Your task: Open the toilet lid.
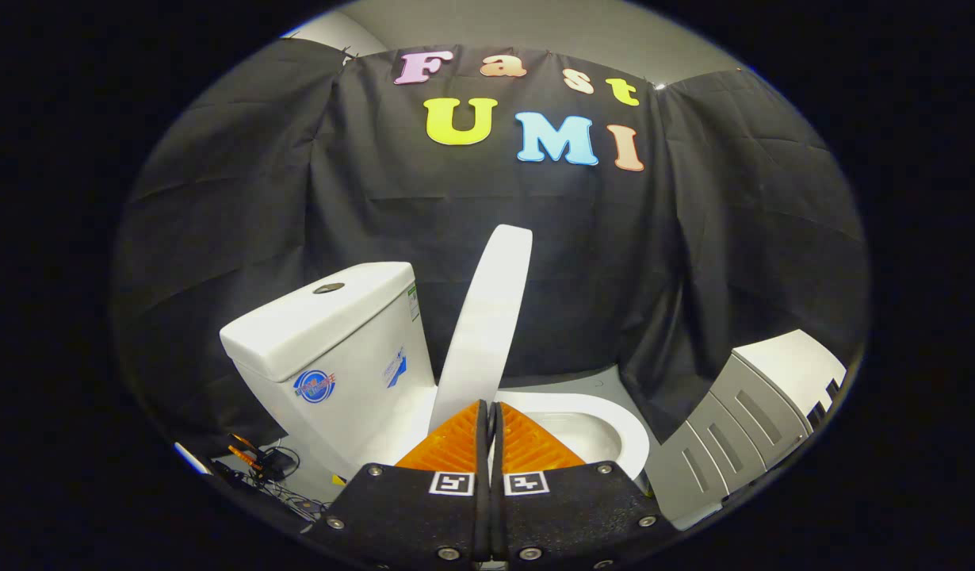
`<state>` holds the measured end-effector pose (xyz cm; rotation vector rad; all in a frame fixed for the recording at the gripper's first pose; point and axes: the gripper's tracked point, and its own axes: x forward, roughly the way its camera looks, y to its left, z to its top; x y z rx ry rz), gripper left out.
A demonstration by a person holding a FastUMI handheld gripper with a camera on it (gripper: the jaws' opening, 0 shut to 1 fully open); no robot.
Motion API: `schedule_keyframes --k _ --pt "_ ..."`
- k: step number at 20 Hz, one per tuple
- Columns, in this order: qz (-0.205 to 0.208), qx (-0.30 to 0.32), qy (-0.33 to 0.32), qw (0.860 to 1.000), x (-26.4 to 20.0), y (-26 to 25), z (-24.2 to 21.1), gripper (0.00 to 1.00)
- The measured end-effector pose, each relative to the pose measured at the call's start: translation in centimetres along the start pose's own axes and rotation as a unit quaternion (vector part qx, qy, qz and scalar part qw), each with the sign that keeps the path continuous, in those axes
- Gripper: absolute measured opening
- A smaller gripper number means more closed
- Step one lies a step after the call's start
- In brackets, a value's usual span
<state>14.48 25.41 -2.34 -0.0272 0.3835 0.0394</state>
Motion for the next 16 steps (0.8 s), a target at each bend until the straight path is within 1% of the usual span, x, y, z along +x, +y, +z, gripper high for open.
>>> schedule_keyframes --k 6,10,13,16 --pt "0.036 -0.033 -0.006 0.999 0.0 4.1 1.2 0.00" --pt "0.066 -0.042 -0.008 0.997 0.3 7.0 0.9 0.00" --pt "0.093 -0.064 -0.009 0.994 0.8 9.2 0.9 0.00" --pt "0.116 -0.069 -0.008 0.991 0.8 10.5 0.5 0.00"
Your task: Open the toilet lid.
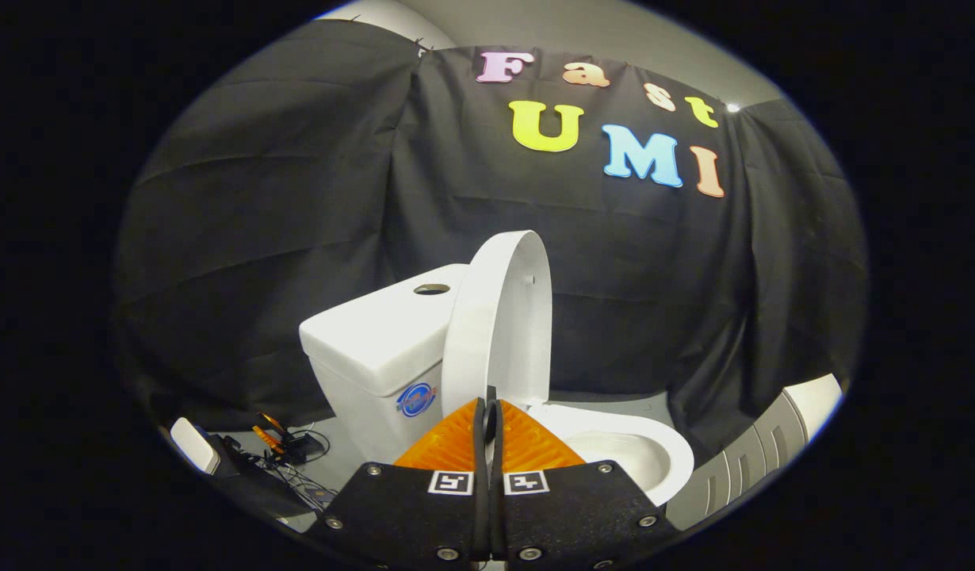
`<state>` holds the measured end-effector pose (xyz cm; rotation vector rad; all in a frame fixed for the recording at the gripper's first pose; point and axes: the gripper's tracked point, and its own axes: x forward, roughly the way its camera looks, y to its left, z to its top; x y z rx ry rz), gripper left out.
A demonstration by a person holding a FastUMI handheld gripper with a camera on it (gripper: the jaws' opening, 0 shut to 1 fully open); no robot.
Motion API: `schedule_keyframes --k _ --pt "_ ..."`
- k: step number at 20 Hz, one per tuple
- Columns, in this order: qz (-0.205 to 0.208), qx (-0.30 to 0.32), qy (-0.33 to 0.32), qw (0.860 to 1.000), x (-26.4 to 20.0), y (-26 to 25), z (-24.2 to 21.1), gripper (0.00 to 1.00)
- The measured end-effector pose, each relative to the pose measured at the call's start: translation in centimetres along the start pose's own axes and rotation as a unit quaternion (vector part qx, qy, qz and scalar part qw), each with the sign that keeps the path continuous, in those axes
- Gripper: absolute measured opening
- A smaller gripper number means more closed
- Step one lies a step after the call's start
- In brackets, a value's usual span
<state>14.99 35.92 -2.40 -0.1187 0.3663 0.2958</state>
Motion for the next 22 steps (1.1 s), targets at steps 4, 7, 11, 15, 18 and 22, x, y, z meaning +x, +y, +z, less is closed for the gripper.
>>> schedule_keyframes --k 4,7,11,15,18,22 --pt "0.015 -0.009 -0.005 1.000 0.7 1.7 0.2 0.00" --pt "0.016 -0.019 -0.007 1.000 0.9 1.9 0.3 0.00" --pt "0.034 -0.018 -0.015 0.999 0.9 1.6 0.4 0.01" --pt "0.087 -0.023 -0.026 0.996 0.9 2.9 0.4 0.14" --pt "0.093 -0.075 -0.038 0.992 -0.1 1.8 0.2 0.61" --pt "0.109 -0.074 -0.079 0.988 -3.1 0.2 1.5 0.95"
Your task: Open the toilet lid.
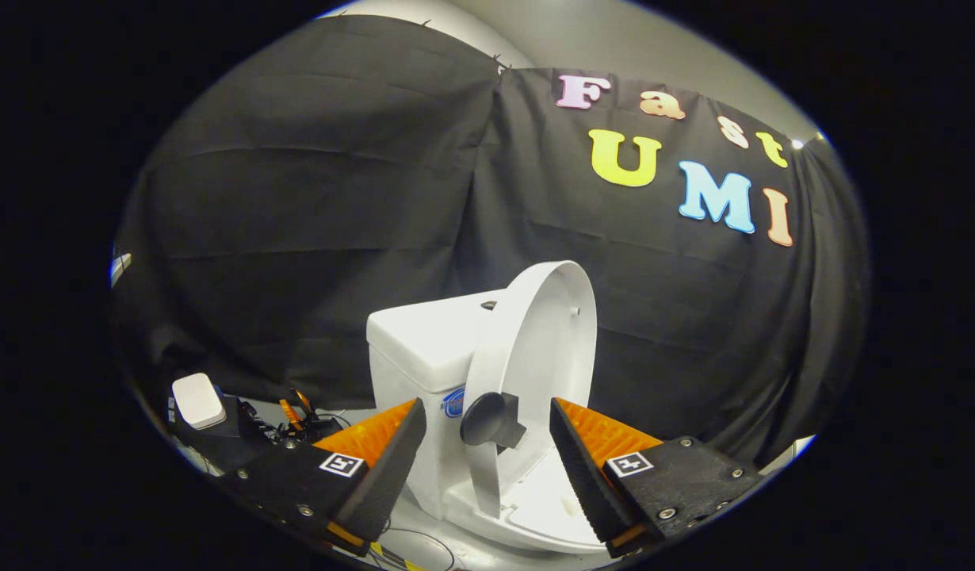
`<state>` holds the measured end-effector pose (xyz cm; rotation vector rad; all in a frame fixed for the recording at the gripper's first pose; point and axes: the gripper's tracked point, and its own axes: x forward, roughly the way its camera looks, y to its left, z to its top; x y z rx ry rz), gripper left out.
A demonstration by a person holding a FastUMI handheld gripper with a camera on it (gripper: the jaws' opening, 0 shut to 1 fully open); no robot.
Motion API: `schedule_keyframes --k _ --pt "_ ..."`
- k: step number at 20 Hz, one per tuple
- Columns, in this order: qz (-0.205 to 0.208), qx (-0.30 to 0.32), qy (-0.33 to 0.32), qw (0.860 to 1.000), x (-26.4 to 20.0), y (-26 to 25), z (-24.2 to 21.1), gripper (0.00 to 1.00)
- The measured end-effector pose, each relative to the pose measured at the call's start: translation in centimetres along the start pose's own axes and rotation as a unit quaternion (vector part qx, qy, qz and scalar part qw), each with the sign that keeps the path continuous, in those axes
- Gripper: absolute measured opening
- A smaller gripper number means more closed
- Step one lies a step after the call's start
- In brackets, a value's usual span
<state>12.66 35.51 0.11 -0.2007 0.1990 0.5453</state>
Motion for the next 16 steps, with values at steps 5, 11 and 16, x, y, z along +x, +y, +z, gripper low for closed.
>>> schedule_keyframes --k 5,11,16 --pt "-0.050 0.052 -0.054 0.996 -5.7 -5.0 2.1 0.95" --pt "-0.125 0.079 -0.117 0.982 -12.3 -11.8 4.4 0.95" --pt "-0.151 0.038 -0.125 0.980 -16.9 -14.9 3.6 0.95"
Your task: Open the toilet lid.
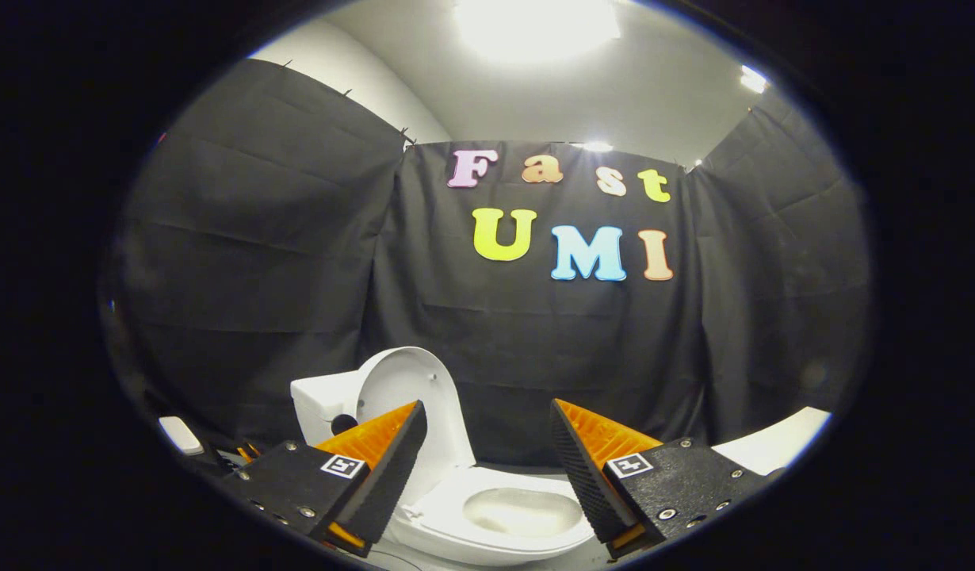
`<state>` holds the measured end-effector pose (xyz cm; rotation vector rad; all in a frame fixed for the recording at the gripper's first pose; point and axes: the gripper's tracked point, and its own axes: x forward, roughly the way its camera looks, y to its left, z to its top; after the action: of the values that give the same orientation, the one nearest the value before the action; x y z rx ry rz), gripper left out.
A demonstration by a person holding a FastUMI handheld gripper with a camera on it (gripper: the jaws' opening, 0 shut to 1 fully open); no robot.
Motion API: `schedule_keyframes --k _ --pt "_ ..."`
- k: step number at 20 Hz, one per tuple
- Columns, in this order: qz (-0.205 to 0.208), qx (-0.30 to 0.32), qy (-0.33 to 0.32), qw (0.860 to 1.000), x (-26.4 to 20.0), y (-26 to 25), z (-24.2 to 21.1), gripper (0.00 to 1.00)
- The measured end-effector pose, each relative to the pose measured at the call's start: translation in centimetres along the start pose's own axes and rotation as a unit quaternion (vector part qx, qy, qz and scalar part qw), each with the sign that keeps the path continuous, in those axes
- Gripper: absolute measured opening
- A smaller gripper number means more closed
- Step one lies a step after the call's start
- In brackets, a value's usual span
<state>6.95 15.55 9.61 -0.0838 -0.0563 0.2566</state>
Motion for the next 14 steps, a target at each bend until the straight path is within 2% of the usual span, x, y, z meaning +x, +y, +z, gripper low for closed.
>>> schedule_keyframes --k 6,14 --pt "-0.018 0.052 0.001 0.998 -3.6 -2.7 -2.0 0.95" --pt "-0.063 0.069 0.011 0.996 -7.4 -7.0 -5.3 0.95"
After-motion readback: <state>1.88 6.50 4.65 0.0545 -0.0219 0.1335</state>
